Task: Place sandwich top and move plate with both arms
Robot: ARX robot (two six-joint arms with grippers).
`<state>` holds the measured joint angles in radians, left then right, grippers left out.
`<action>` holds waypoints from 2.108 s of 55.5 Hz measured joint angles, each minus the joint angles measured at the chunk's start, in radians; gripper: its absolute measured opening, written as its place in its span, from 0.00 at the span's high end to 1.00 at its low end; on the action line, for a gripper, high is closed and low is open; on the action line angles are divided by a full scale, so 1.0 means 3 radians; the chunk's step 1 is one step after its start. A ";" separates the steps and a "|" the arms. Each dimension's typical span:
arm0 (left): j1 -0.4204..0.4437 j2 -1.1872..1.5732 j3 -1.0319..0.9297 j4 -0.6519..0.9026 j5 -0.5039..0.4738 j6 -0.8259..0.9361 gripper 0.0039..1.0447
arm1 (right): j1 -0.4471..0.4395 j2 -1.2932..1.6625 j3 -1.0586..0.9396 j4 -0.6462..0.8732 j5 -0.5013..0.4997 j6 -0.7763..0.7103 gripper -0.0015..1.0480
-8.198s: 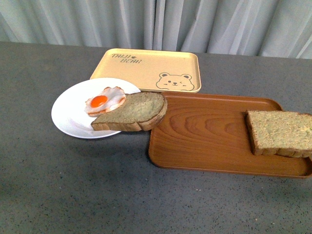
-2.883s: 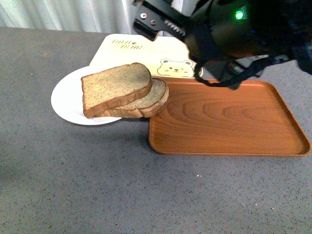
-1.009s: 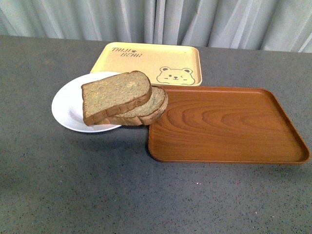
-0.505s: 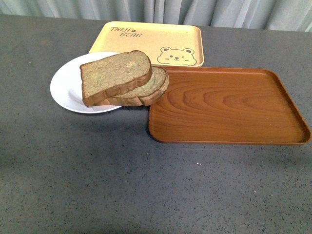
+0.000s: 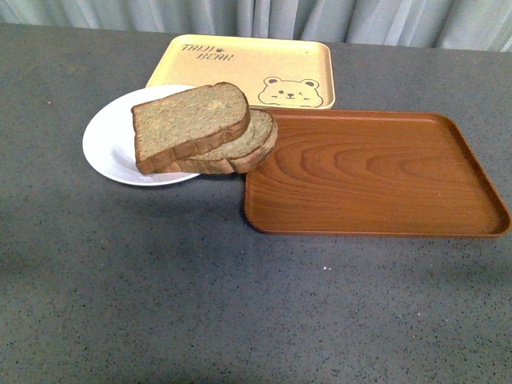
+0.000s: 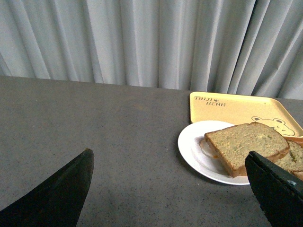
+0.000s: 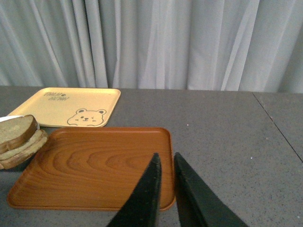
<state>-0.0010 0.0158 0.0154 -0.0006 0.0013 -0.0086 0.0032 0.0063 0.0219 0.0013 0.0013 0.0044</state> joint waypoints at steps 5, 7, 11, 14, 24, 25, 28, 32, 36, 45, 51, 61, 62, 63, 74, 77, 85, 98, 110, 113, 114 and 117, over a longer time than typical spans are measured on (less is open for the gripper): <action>0.0334 0.0680 0.0444 -0.0954 0.1061 -0.0599 0.08 | 0.0000 0.0000 0.0000 0.0000 0.0003 0.0000 0.69; 0.0427 0.1053 0.0609 -0.1170 0.1324 -0.0819 0.08 | 0.0000 -0.0001 0.0000 0.0000 -0.0008 0.0000 0.62; 0.0481 0.1715 0.0801 -0.1120 0.1665 -0.1317 0.08 | 0.0000 -0.0005 0.0000 0.0000 -0.0006 0.0000 0.52; 0.0490 0.2253 0.0927 -0.0832 0.1680 -0.1642 0.08 | 0.0000 -0.0004 0.0000 -0.0001 -0.0006 0.0000 0.42; 0.0533 0.3712 0.1246 0.0230 0.1445 -0.2190 0.08 | 0.0000 -0.0005 0.0000 -0.0003 0.0000 0.0000 0.09; 0.0533 0.3839 0.1279 0.0318 0.1410 -0.2214 0.08 | 0.0000 -0.0005 0.0000 -0.0003 0.0000 0.0001 0.07; 0.0533 0.4150 0.1356 0.0506 0.1348 -0.2294 0.08 | 0.0000 -0.0005 0.0000 -0.0003 -0.0001 0.0000 0.09; 0.0524 0.4613 0.1434 0.0741 0.1268 -0.2391 0.08 | 0.0000 -0.0005 0.0000 -0.0003 0.0000 0.0000 0.09; 0.0484 0.4960 0.1497 0.0927 0.1232 -0.2457 0.08 | 0.0000 -0.0005 0.0000 -0.0003 0.0000 0.0000 0.09; 0.0441 0.5339 0.1564 0.1133 0.1189 -0.2510 0.08 | 0.0000 -0.0005 0.0000 -0.0003 0.0000 0.0000 0.09; 0.0403 0.5580 0.1596 0.1282 0.1175 -0.2560 0.08 | 0.0000 -0.0005 0.0000 -0.0003 0.0000 0.0000 0.09; 0.0284 0.5926 0.1690 0.1499 0.1174 -0.2698 0.08 | 0.0000 -0.0005 0.0000 -0.0003 0.0000 0.0000 0.09; 0.0272 0.5960 0.1704 0.1516 0.1174 -0.2711 0.08 | 0.0000 -0.0005 0.0000 -0.0003 0.0000 0.0000 0.09; 0.0267 0.5974 0.1712 0.1525 0.1174 -0.2721 0.08 | 0.0000 -0.0005 0.0000 -0.0003 0.0000 0.0000 0.09; 0.0206 0.6176 0.1837 0.1661 0.1200 -0.2921 0.08 | 0.0000 -0.0005 0.0000 -0.0003 0.0000 0.0000 0.09; 0.0195 0.6224 0.1896 0.1718 0.1214 -0.3010 0.08 | 0.0000 -0.0005 0.0000 -0.0003 0.0000 0.0000 0.09; 0.0140 0.6294 0.2036 0.1799 0.1230 -0.3212 0.08 | 0.0000 -0.0005 0.0000 -0.0003 0.0000 0.0000 0.09; -0.0019 0.6449 0.2182 0.1878 0.1227 -0.3443 0.08 | 0.0000 -0.0005 0.0000 -0.0003 0.0000 0.0000 0.09; -0.0102 0.6647 0.2369 0.1995 0.1226 -0.3722 0.08 | 0.0000 -0.0005 0.0000 -0.0003 0.0000 0.0000 0.09; -0.0109 0.6691 0.2417 0.2013 0.1218 -0.3786 0.08 | 0.0000 -0.0005 0.0000 -0.0003 0.0000 0.0000 0.09; -0.0113 0.6714 0.2440 0.2017 0.1217 -0.3811 0.08 | 0.0000 -0.0005 0.0000 -0.0003 0.0000 0.0000 0.09; -0.0123 0.6767 0.2492 0.2038 0.1217 -0.3875 0.08 | 0.0000 -0.0005 0.0000 -0.0003 -0.0001 0.0000 0.09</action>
<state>-0.0380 2.0460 0.7631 0.6109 0.3664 -1.1709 0.0032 0.0048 0.0219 0.0006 0.0010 0.0044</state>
